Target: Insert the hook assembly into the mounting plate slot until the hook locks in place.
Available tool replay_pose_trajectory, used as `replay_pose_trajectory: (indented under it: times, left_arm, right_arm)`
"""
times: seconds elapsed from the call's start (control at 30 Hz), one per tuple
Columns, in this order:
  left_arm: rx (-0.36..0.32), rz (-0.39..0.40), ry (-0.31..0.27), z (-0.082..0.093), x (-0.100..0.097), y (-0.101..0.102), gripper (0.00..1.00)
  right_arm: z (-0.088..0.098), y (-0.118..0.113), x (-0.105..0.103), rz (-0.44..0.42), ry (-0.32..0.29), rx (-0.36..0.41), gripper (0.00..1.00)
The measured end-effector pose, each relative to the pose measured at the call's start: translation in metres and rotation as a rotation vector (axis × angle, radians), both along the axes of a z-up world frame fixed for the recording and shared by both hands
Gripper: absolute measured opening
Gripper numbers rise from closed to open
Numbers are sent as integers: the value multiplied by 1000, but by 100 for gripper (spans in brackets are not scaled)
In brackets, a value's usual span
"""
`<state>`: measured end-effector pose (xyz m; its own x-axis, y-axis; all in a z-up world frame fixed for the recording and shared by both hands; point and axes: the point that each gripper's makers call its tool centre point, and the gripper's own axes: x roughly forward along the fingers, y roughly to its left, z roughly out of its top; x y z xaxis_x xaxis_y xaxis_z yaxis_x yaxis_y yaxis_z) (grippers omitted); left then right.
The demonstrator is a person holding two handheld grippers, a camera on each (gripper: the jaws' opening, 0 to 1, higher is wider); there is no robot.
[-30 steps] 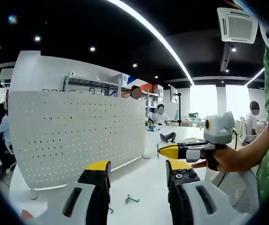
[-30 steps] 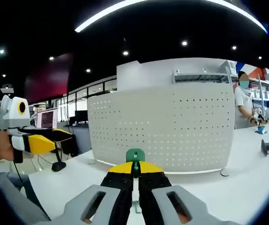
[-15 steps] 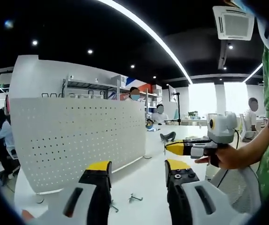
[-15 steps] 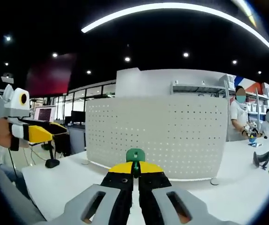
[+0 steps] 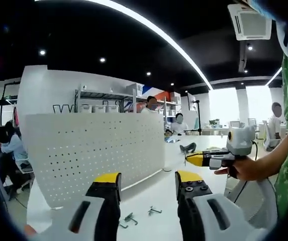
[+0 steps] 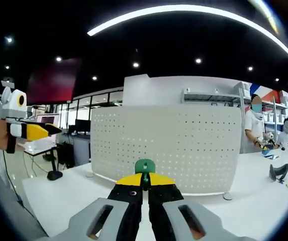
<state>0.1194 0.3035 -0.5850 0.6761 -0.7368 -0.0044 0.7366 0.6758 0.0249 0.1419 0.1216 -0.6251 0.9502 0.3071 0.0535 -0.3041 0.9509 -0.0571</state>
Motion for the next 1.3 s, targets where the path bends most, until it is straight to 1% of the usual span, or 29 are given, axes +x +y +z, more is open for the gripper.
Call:
replay_pose_trajectory:
  times: [0.13,0.4,0.77,0.97,1.03,1.1,1.3]
  left_arm:
    - [-6,-5,-4,2,0,-3,44]
    - [-13,-5,-16,9,4,-1,44]
    - [-23,-13,-5,7,12,-2,44]
    - [-26,-20,1,4,16,-5,44]
    - [-23,-21,4,3,18,-7,44]
    - [-30,-26,7,3,19,-9,44]
    - [-31,-25,8,1,22,-14,45]
  right_arm:
    - [1,-3,2,-10,0,2,1]
    - [5,-5,6,-24,-5,9,1]
    - [5,-11,13,-42,6,18,2]
    - [15,-11,16,-43,1,24,2]
    - [20,-10,16,-38,-7,33,2]
    - [25,-10,18,-38,-15,27,2]
    - [38,-14,25,-48,-28,33,2]
